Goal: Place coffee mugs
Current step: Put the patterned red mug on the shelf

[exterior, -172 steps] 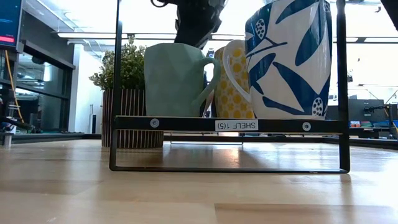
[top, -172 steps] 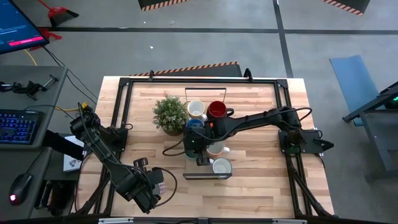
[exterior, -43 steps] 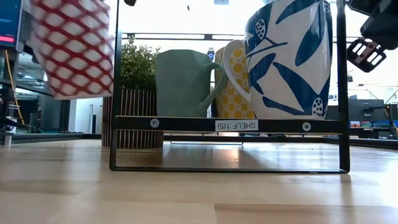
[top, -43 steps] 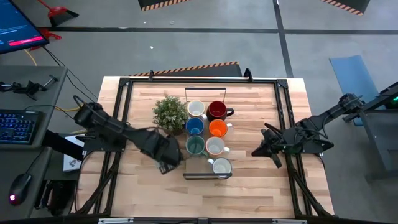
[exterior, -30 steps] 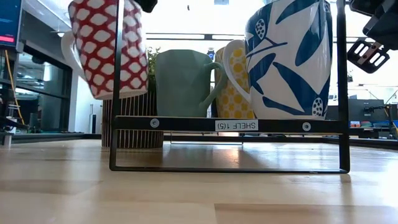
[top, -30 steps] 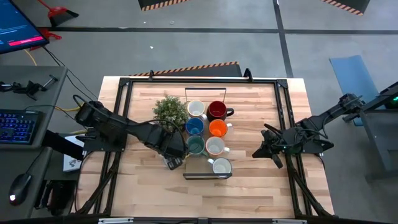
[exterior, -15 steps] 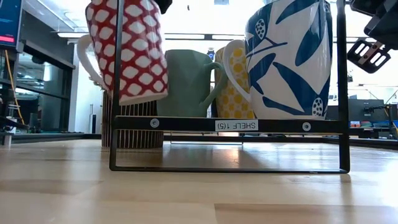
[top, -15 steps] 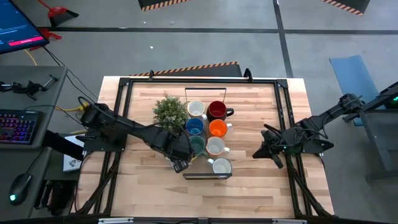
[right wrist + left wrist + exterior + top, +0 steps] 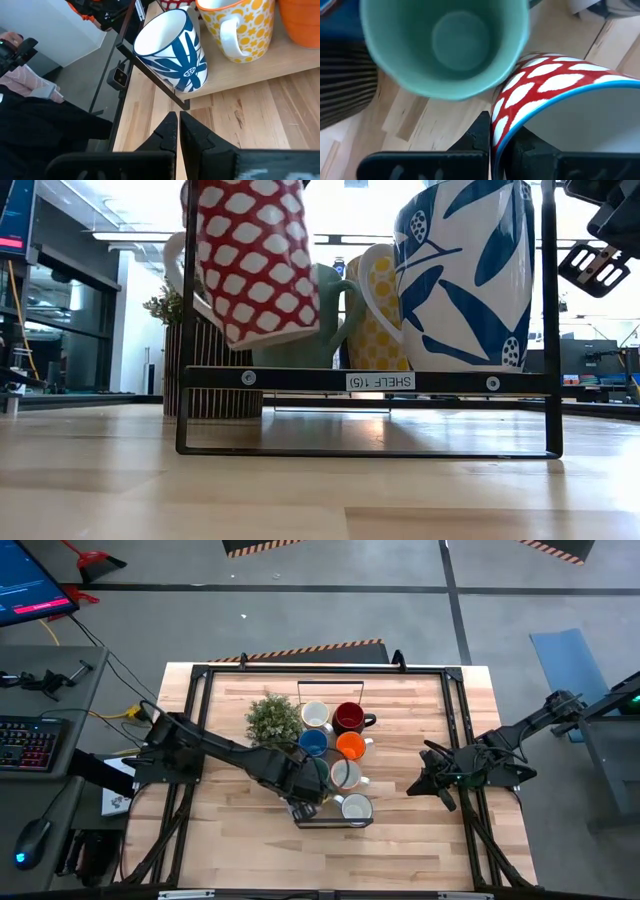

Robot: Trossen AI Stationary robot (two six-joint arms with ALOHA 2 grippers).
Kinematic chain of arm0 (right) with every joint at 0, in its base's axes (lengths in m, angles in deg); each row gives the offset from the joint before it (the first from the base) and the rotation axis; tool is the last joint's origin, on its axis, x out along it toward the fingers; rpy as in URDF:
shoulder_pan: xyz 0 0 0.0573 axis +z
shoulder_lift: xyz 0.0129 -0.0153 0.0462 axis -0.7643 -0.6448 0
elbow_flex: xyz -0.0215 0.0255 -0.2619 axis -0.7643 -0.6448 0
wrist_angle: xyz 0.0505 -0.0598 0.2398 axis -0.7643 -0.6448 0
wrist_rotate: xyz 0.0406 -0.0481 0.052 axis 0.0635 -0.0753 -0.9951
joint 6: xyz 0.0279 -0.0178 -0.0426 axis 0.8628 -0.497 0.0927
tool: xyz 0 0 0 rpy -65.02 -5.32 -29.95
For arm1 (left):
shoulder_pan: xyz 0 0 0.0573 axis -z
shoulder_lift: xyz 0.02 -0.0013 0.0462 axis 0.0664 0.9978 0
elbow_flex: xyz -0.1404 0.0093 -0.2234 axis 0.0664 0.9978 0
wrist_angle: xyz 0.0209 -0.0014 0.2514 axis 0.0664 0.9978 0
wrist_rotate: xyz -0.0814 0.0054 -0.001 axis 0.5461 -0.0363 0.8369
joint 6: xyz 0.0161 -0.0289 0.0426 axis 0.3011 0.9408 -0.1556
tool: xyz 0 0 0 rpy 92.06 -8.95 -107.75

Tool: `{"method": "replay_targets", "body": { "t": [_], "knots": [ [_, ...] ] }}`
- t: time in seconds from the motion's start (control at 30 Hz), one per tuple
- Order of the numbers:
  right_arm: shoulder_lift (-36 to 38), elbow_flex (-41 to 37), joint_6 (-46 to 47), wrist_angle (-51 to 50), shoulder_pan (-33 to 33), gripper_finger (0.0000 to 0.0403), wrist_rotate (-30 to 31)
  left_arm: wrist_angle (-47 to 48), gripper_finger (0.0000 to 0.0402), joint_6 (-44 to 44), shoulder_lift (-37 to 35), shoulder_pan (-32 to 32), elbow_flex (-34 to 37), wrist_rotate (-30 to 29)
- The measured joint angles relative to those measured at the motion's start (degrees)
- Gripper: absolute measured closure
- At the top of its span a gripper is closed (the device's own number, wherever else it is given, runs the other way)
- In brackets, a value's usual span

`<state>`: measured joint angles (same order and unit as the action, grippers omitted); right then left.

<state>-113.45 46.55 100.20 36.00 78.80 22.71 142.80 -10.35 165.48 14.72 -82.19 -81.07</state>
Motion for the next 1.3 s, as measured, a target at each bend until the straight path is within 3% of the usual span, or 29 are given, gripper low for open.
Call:
{"method": "replay_targets", "body": {
  "t": [0.43,1.3],
  "knots": [
    [0.02,0.0,0.09,0.03,-0.02,0.0402,-0.37,-0.01,0.0395,-1.16,4.13,-0.04,-2.85,2.33],
    [0.02,0.0,-0.02,0.09,-0.02,0.0402,-0.33,-3.13,0.0395,-2.24,4.18,-0.94,-2.84,2.69]
  ]
}}
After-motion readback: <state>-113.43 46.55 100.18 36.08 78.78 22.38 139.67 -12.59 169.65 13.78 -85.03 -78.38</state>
